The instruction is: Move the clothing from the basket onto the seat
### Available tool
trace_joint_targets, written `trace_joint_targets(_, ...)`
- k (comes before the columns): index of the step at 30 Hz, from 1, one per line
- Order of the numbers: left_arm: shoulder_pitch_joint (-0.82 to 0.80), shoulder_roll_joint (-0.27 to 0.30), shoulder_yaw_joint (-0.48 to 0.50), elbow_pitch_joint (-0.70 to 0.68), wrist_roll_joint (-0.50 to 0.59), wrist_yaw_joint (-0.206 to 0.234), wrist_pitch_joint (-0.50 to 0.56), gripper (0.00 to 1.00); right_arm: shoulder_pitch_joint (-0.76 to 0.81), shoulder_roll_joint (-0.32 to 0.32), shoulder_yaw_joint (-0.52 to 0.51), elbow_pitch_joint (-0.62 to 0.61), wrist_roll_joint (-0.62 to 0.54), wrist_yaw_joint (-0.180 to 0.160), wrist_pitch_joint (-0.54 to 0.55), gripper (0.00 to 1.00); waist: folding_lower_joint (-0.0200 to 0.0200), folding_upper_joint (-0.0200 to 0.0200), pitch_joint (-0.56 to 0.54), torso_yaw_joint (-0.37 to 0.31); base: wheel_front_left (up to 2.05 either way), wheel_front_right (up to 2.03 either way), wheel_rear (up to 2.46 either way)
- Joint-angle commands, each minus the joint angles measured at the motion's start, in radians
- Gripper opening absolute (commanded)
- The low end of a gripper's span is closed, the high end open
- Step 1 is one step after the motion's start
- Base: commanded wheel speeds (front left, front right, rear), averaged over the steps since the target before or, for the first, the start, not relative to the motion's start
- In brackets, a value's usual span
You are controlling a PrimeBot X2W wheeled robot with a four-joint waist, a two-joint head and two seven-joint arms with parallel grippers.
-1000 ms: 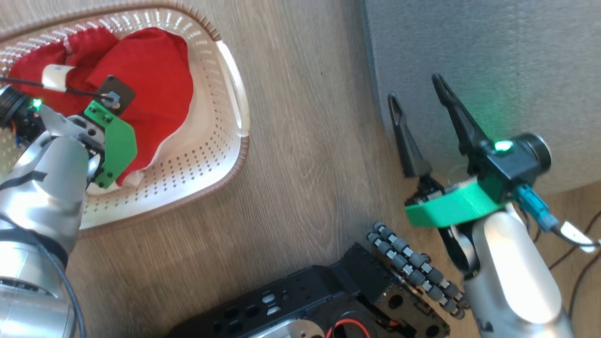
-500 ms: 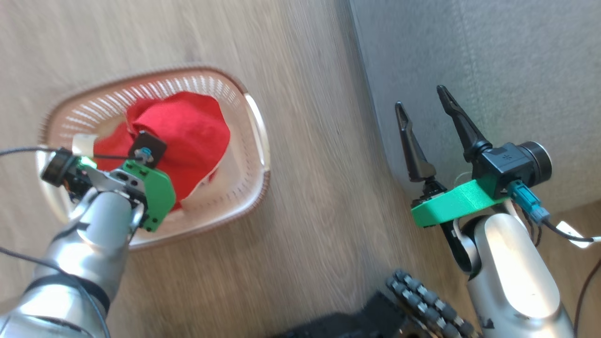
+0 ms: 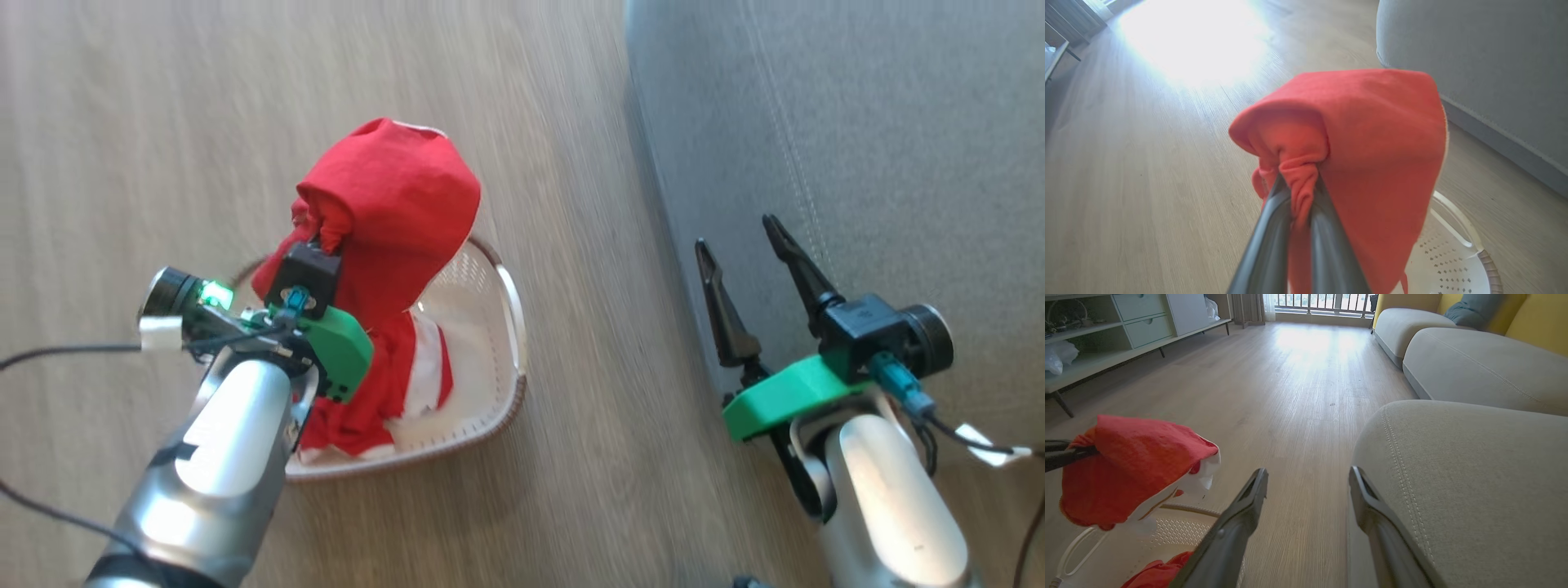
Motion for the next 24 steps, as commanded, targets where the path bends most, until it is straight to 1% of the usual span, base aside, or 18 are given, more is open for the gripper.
trace_joint_targets(1, 0.006, 0.034, 0.041, -0.088, -0.005, 0.015, -0.013, 0.0, 0.027, -0.01, 0.015, -0.017, -0.012, 0.0, -0.009, 1.0, 0.0001, -0.0001, -0.075, 0.034, 0.0, 0.0, 0.0)
trace_joint_targets(10, 0.089, 0.026, 0.104, -0.397, -0.006, 0.051, -0.013, 0.0, 0.078, -0.01, 0.008, -0.005, -0.028, 0.0, -0.009, 1.0, 0.0001, -0.0001, -0.185, 0.072, 0.0, 0.0, 0.0)
trace_joint_targets(14, 0.114, 0.019, 0.148, -0.529, -0.009, 0.061, -0.013, 0.0, 0.094, -0.01, 0.01, -0.017, -0.027, 0.0, -0.009, 1.0, 0.0001, -0.0001, -0.211, 0.081, 0.0, 0.0, 0.0)
trace_joint_targets(18, 0.129, 0.01, 0.184, -0.643, -0.005, 0.061, -0.013, 0.0, 0.112, -0.01, 0.014, -0.022, -0.031, 0.0, -0.009, 1.0, 0.0001, -0.0001, -0.229, 0.089, 0.0, 0.0, 0.0)
trace_joint_targets(19, 0.129, 0.01, 0.184, -0.643, -0.005, 0.061, -0.013, 0.0, 0.112, -0.01, 0.014, -0.022, -0.031, 0.0, -0.009, 1.0, 0.0001, -0.0001, -0.229, 0.089, 0.0, 0.0, 0.0)
trace_joint_targets(24, 0.134, 0.007, 0.198, -0.766, 0.016, 0.051, -0.013, 0.0, 0.126, -0.01, 0.024, -0.032, -0.033, 0.0, -0.009, 1.0, 0.0001, -0.0001, -0.227, 0.101, 0.0, 0.0, 0.0)
